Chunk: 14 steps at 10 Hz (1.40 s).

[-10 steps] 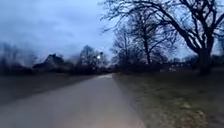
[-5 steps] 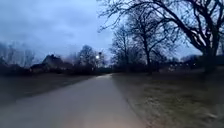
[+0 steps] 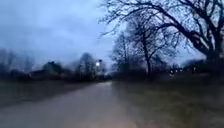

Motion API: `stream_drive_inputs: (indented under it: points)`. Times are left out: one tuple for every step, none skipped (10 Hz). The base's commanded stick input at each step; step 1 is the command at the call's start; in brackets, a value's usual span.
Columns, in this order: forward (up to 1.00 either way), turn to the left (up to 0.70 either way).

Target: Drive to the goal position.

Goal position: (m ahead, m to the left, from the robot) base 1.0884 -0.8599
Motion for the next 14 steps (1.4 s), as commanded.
stream_drive_inputs:
  points:
    - [1.0,0.04]
    - [1.0,0.07]
    - [1.0,0.19]
    - [1.0,0.28]
    - [1.0,0.36]
    - [1.0,0.44]
    - [1.0,0.44]
    - [1.0,0.44]
    - [1.0,0.44]
    - [1.0,0.43]
    - [1.0,0.43]
    - [1.0,0.44]
    - [1.0,0.44]
    - [1.0,0.44]
